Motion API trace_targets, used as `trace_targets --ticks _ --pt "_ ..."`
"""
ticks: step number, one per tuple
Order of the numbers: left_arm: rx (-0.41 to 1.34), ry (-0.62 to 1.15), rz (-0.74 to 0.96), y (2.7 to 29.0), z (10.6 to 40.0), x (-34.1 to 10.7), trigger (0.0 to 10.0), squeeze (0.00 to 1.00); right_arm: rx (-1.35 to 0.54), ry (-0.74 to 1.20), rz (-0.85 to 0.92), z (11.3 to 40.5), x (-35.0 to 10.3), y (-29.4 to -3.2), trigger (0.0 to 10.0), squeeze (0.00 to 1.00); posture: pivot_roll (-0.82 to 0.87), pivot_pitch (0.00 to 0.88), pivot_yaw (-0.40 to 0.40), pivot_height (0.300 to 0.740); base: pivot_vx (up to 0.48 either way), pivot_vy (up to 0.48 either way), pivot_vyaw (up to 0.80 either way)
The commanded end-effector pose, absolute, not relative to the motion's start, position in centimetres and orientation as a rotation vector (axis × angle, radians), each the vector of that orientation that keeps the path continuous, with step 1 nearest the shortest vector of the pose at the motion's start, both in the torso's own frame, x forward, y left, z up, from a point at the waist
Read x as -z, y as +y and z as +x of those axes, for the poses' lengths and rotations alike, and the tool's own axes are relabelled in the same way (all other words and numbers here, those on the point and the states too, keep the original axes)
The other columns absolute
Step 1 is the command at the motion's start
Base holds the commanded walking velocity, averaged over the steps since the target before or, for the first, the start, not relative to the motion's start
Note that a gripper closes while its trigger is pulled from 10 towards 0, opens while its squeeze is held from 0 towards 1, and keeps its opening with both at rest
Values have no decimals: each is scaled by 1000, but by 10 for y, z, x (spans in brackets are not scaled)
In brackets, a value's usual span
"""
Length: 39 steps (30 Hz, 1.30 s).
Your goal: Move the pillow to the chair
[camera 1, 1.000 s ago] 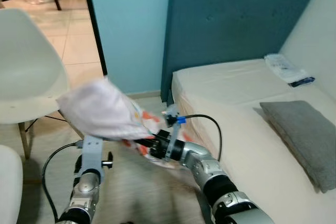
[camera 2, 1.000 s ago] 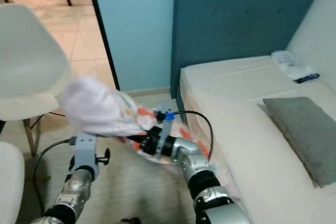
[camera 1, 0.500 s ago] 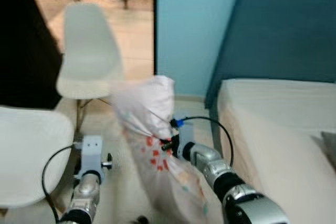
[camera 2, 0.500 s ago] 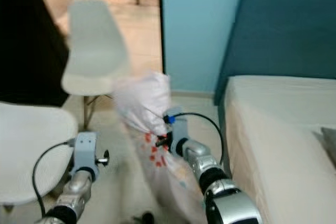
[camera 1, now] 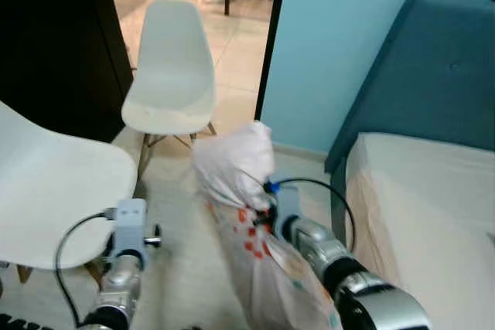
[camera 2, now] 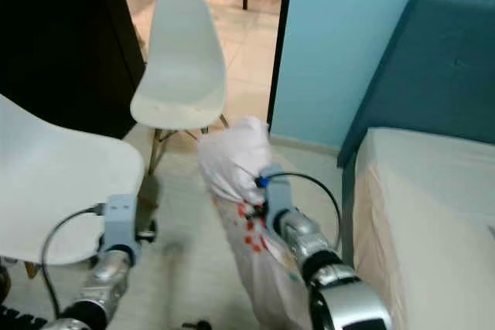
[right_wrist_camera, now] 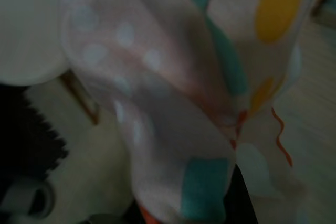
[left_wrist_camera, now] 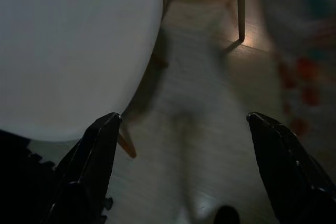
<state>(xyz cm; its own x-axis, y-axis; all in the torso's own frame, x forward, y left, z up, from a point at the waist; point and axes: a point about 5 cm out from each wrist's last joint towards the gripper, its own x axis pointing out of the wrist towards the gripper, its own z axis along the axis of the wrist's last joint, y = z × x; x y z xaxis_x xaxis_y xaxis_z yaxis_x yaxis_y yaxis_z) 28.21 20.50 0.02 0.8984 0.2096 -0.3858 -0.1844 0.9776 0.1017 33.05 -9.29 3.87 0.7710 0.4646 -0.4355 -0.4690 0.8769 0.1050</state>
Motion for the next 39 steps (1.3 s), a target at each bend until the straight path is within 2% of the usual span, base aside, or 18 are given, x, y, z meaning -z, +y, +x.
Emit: trace_targets --ticks 1,14,23,39 --pt "-191 434 61 203 275 7 10000 0 -502 404 5 336 -47 -92 10000 0 -4 110 -55 740 0 0 0" --pt "-159 436 58 199 276 7 10000 0 -500 320 55 344 -62 -88 10000 0 -11 117 -58 740 46 0 0" --pt "-128 446 75 195 275 10 10000 0 -570 257 79 347 -74 -79 10000 0 -10 87 -52 740 357 0 0" --pt "-120 445 73 194 274 10 10000 0 -611 166 140 355 -93 -69 10000 0 -1 93 -53 740 436 0 0"
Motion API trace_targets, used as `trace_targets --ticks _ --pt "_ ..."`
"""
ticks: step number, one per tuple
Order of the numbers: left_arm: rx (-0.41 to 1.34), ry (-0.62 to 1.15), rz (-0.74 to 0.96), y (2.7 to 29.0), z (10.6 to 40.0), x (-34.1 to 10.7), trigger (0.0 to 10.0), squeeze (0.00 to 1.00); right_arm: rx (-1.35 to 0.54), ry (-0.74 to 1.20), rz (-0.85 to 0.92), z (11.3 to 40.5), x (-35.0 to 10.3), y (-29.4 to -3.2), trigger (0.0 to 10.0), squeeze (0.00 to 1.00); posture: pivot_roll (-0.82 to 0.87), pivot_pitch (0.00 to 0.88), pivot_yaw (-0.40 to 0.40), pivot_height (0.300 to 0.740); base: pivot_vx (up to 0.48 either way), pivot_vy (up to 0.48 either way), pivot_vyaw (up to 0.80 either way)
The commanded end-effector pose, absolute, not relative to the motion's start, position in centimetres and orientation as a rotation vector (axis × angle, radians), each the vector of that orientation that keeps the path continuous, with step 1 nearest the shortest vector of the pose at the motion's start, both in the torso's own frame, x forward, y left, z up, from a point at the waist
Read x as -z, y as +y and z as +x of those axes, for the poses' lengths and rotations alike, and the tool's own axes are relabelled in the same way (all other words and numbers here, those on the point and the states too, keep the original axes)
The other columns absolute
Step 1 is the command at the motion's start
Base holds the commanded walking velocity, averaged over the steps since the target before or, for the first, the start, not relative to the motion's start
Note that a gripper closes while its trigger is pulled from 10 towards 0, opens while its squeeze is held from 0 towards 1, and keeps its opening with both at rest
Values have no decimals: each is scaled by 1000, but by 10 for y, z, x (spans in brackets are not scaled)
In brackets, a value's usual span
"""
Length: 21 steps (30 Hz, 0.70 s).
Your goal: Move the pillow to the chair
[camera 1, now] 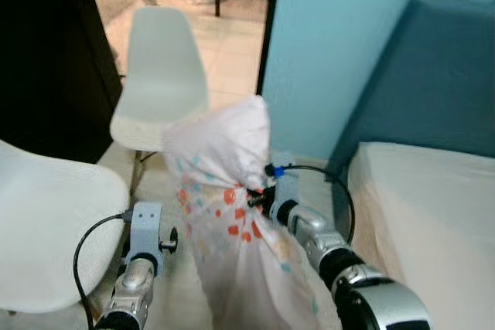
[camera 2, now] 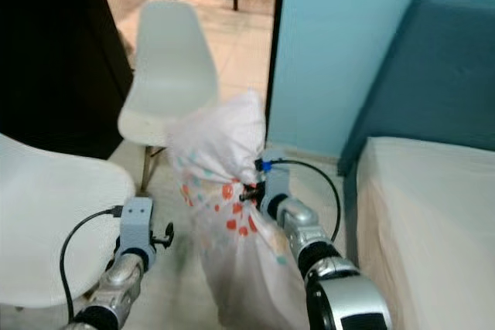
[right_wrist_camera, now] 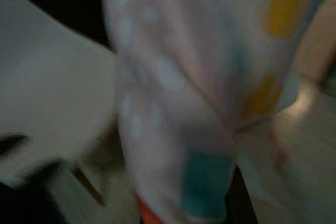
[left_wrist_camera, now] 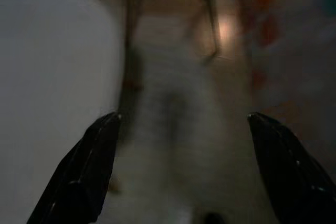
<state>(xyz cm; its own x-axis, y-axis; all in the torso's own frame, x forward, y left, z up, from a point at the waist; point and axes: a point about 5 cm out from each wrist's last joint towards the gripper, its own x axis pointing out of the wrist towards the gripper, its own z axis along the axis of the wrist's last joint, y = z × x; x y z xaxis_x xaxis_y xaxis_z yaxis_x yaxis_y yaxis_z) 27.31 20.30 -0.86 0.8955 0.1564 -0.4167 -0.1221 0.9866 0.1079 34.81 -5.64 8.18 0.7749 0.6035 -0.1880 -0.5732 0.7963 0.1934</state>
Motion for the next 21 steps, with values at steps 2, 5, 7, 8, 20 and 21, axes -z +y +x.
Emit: trace_targets --ticks 2,5,7,8,20,21 --pt "-120 445 73 194 274 10 10000 0 -622 157 174 355 -95 -68 10000 0 -1 93 -53 740 452 0 0" --pt "-118 444 73 195 274 10 10000 0 -621 137 172 356 -98 -69 10000 0 -2 94 -48 740 456 0 763" --pt "-117 444 74 195 274 10 10000 0 -623 130 184 357 -100 -69 10000 0 -2 94 -48 740 454 0 763" --pt "-116 444 74 195 274 10 10000 0 -622 113 211 358 -103 -69 10000 0 -2 95 -47 740 458 0 706" --pt "-109 437 78 194 276 8 10000 0 -736 -58 471 370 -145 -63 10000 0 -2 95 -46 740 458 0 59" --pt "-109 437 78 194 276 8 10000 0 -736 -58 471 370 -145 -63 10000 0 -2 95 -46 740 458 0 0"
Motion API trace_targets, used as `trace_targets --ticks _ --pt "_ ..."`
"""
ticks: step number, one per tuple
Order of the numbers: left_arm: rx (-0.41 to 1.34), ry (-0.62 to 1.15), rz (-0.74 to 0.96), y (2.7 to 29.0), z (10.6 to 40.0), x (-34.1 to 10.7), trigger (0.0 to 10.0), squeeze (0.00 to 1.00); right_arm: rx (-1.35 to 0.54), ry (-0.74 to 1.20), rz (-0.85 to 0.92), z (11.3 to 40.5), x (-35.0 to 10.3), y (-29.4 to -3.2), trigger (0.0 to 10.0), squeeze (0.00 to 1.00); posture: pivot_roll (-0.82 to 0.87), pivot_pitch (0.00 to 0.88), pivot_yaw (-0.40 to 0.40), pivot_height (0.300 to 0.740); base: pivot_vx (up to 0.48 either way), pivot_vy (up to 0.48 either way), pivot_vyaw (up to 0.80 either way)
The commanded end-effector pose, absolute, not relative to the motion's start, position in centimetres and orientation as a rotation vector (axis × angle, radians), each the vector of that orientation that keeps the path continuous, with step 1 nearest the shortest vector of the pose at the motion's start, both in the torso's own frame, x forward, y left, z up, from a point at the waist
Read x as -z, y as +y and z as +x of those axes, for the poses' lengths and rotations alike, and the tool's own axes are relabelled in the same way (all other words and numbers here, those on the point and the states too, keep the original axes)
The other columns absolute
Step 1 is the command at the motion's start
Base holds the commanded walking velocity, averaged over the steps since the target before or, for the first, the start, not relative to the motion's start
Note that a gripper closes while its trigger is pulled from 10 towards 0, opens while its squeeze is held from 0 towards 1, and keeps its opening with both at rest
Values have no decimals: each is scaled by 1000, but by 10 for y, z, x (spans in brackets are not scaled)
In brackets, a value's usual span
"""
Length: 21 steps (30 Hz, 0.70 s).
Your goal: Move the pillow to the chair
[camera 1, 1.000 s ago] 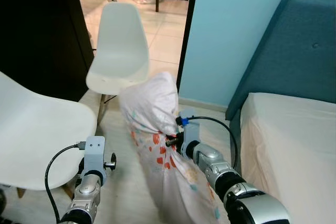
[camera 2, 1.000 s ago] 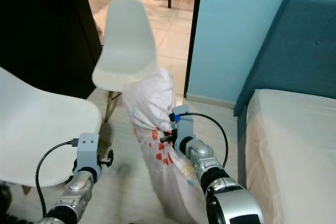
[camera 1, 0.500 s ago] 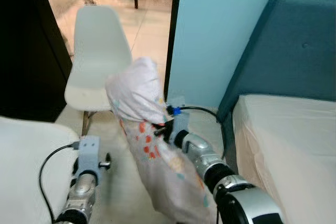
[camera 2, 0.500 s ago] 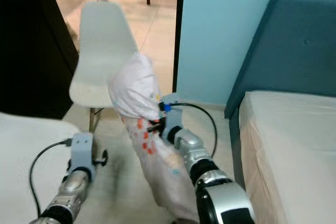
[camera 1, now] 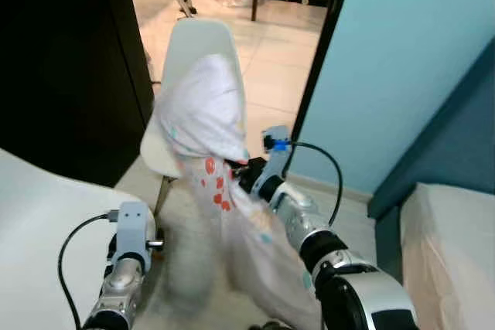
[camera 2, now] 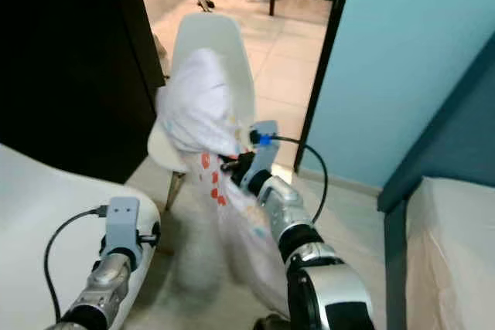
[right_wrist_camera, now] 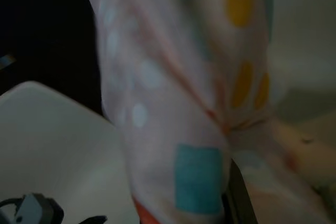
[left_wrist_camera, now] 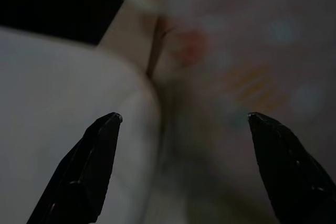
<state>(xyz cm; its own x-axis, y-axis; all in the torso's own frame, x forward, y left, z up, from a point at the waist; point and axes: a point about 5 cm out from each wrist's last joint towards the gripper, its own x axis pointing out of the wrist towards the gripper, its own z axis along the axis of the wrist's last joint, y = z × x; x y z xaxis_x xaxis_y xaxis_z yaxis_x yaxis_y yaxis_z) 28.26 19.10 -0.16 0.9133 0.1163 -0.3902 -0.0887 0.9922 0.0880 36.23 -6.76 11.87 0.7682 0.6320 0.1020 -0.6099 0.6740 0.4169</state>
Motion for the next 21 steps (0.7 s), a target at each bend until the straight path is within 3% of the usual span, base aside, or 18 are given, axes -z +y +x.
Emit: trace_targets --ticks 1,5,13,21 --pt "-109 439 78 194 275 9 10000 0 -742 -83 558 373 -154 -63 10000 0 2 96 -47 740 461 0 0" --pt "-107 441 79 195 275 9 10000 0 -762 -99 626 375 -161 -62 10000 0 1 96 -44 740 458 0 0" --pt "-94 447 86 193 274 10 10000 0 -822 -84 510 373 -162 -47 10000 0 7 85 -43 740 462 0 0" --pt "-89 452 88 192 273 11 10000 0 -795 -102 504 378 -172 -48 10000 0 10 84 -39 740 465 0 0"
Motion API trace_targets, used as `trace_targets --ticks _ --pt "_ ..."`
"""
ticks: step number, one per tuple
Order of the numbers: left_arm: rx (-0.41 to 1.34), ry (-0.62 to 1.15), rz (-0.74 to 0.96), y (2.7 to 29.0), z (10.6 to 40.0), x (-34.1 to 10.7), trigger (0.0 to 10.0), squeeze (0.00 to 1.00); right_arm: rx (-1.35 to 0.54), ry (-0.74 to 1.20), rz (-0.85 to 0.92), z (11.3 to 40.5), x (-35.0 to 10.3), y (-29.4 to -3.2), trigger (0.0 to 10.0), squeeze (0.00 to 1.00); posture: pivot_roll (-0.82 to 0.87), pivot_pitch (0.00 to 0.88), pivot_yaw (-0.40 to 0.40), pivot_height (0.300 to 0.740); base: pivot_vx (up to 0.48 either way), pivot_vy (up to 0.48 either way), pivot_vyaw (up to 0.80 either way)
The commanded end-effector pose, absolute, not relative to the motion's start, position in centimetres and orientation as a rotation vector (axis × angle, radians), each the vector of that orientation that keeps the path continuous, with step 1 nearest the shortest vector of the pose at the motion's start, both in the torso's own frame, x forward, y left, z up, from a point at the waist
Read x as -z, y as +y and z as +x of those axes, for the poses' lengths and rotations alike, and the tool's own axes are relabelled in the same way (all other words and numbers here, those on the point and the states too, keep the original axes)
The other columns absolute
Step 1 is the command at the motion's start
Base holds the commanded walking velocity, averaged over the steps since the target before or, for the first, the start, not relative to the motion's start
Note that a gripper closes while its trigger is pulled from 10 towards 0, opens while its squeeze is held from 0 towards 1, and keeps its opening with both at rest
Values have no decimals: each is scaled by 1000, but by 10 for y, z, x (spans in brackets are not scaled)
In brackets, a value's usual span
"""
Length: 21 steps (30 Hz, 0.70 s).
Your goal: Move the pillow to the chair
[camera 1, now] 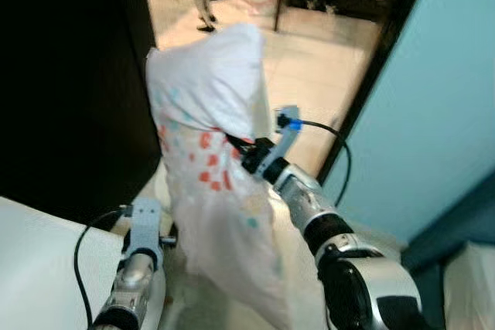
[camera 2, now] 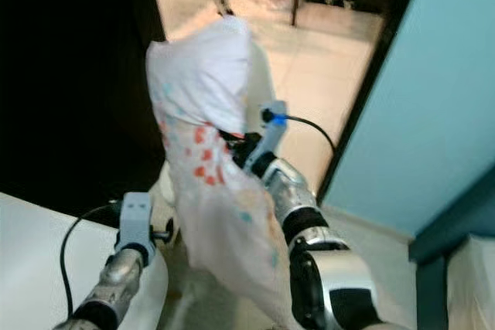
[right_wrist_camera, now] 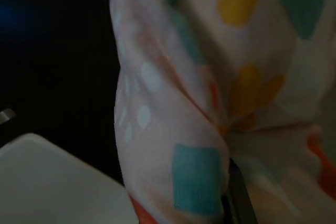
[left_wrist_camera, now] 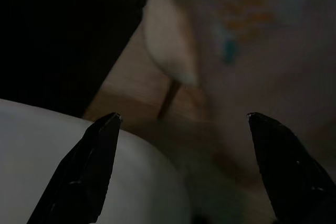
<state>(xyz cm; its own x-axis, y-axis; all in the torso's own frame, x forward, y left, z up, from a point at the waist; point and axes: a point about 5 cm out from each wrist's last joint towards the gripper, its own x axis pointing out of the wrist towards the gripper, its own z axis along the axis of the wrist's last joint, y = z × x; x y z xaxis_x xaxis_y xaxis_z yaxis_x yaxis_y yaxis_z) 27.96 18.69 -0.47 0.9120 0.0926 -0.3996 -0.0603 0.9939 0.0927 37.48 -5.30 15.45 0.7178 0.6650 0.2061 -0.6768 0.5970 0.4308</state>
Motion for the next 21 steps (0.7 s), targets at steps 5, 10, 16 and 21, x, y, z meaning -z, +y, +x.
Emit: trace_targets --ticks 5,10,16,21 --pt "-87 452 87 192 273 11 10000 0 -799 -109 516 379 -175 -48 10000 0 8 85 -36 740 468 0 0" --pt "-85 451 88 191 272 12 10000 0 -815 -99 516 376 -170 -44 10000 0 9 87 -35 740 465 0 0" --pt "-83 391 77 190 275 6 10000 0 -829 -85 521 372 -164 -38 10000 0 8 96 -34 740 76 0 0" --pt "-84 394 62 190 275 6 10000 0 -838 -80 511 371 -164 -36 10000 0 7 100 -37 740 0 0 0"
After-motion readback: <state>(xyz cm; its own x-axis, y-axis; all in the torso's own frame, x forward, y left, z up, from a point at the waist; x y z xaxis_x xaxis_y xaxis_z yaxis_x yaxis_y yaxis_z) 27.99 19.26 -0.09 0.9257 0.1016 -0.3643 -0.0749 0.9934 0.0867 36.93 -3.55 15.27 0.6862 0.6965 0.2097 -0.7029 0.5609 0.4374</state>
